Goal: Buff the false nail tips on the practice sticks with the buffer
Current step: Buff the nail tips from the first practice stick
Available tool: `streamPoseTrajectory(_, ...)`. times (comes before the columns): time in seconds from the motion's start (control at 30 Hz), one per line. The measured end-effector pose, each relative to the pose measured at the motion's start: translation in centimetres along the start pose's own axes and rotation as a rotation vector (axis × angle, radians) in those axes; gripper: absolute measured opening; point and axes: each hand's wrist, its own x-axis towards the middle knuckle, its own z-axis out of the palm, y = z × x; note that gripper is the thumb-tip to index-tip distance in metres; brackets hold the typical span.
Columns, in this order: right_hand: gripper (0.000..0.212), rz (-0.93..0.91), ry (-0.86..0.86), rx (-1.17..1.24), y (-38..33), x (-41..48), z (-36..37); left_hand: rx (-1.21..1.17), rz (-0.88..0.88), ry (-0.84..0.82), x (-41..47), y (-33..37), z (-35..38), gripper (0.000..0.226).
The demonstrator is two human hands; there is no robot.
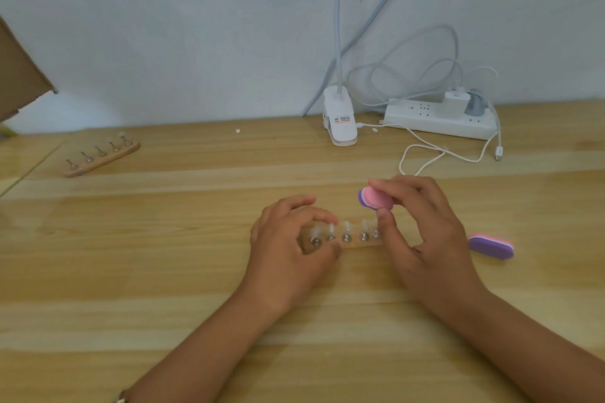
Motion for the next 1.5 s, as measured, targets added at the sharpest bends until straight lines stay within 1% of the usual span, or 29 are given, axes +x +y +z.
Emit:
streamPoseTrajectory(0.07,0.037,0.054,-0.053,0.031,0.1,0.1,0.1,0.004,0.027,0.004,0.2,0.0,0.3,0.014)
streamPoseTrajectory(0.13,0.04,0.104,-0.102,0.072,0.0,0.0,0.2,0.057,0.083,0.036,0.4,-0.3,0.5,0.014)
streamPoseTrajectory(0.2,0.041,0.127,-0.127,0.076,0.0,0.0,0.2,0.181,0.186,0.066,0.3,-0.7,0.5,0.015)
streamPoseTrajectory(0.27,0.04,0.128,-0.136,0.064,0.1,0.0,0.2,0.349,0.312,0.093,0.2,-0.8,0.4,0.008)
streamPoseTrajectory(0.33,0.04,0.127,-0.146,0.057,0.0,0.0,0.2,0.447,0.382,0.1,0.1,-0.5,0.3,0.006)
streamPoseTrajectory(0.37,0.039,0.129,-0.152,0.055,0.0,0.0,0.2,0.446,0.396,0.109,0.1,-0.4,0.2,0.008)
streamPoseTrajectory(0.43,0.039,0.123,-0.145,0.048,-0.1,0.1,0.2,0.357,0.408,0.165,0.0,-0.2,-0.1,0.006)
streamPoseTrajectory(0.47,0.039,0.112,-0.121,0.043,-0.1,0.1,0.1,0.287,0.405,0.206,-0.2,-0.1,-0.3,0.003)
streamPoseTrajectory(0.57,0.034,0.041,-0.029,0.02,-0.1,0.1,-0.2,0.121,0.362,0.296,-0.6,0.5,-0.9,0.008)
streamPoseTrajectory(0.63,0.03,-0.026,-0.043,0.007,-0.2,-0.1,-0.3,0.049,0.318,0.287,-1.0,0.9,-0.9,0.008)
streamPoseTrajectory(0.73,0.029,-0.109,-0.085,0.019,-0.4,-0.2,-0.2,-0.082,0.22,0.271,-1.3,0.8,-0.9,0.021)
streamPoseTrajectory(0.77,0.03,-0.126,-0.078,0.025,-0.4,-0.2,-0.2,-0.104,0.206,0.262,-1.3,0.8,-1.0,0.021)
streamPoseTrajectory(0.87,0.031,-0.154,-0.033,0.043,-0.5,-0.3,-0.3,-0.082,0.244,0.207,-1.2,0.6,-1.4,0.015)
streamPoseTrajectory(0.97,0.032,-0.222,-0.033,0.037,-0.8,-0.7,0.0,0.101,0.364,0.175,-1.4,0.0,-1.2,0.018)
streamPoseTrajectory(1.03,0.032,-0.289,-0.052,0.046,-1.0,-1.0,0.3,0.178,0.414,0.168,-1.6,-0.3,-0.9,0.018)
streamPoseTrajectory(1.1,0.031,-0.337,-0.073,0.055,-1.0,-1.0,0.5,0.205,0.443,0.179,-1.6,-0.5,-0.7,0.019)
streamPoseTrajectory(1.17,0.028,-0.342,-0.068,0.028,-0.9,-0.9,0.6,0.219,0.461,0.198,-1.6,-0.6,-0.7,0.022)
streamPoseTrajectory(1.27,0.027,-0.317,-0.062,-0.009,-0.8,-0.9,0.6,0.22,0.452,0.188,-1.6,-0.4,-0.7,0.023)
streamPoseTrajectory(1.4,0.029,-0.349,-0.118,0.005,-1.0,-1.0,0.6,0.146,0.403,0.104,-1.6,0.0,-0.7,0.028)
streamPoseTrajectory(1.5,0.027,-0.294,-0.076,-0.01,-0.7,-0.8,0.5,0.064,0.339,0.057,-1.6,0.1,-0.7,0.031)
